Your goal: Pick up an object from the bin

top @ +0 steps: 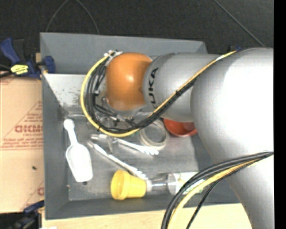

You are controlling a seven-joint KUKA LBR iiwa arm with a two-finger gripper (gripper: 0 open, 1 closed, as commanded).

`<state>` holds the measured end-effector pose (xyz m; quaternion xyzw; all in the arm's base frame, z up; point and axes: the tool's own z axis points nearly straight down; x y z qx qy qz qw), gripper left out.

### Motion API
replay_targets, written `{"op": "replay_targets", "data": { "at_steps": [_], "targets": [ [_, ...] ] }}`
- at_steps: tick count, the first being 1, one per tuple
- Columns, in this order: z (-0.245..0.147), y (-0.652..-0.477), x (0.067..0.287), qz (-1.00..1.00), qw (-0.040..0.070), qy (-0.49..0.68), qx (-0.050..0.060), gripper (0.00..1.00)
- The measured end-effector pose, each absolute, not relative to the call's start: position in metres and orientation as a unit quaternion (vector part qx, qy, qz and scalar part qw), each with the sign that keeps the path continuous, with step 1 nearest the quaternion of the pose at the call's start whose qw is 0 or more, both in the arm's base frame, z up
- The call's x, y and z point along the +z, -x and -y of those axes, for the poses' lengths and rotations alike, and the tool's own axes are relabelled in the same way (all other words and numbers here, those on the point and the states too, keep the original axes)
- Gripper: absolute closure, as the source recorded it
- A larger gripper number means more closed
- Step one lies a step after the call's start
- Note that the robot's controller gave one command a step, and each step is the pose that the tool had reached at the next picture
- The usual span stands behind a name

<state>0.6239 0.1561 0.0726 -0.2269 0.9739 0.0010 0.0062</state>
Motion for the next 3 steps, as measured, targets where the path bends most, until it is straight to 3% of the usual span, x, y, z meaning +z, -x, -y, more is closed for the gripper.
{"op": "replay_targets", "data": {
  "at_steps": [1, 2, 3],
  "targets": [
    [-0.176, -0.624, 0.075, -0.984, 0.011, 0.179, 0.002, 0.00],
    [-0.163, -0.630, 0.082, -0.938, 0.010, 0.347, 0.000, 0.00],
    [-0.187, -0.585, 0.071, -0.908, 0.013, 0.419, 0.000, 0.00]
  ]
}}
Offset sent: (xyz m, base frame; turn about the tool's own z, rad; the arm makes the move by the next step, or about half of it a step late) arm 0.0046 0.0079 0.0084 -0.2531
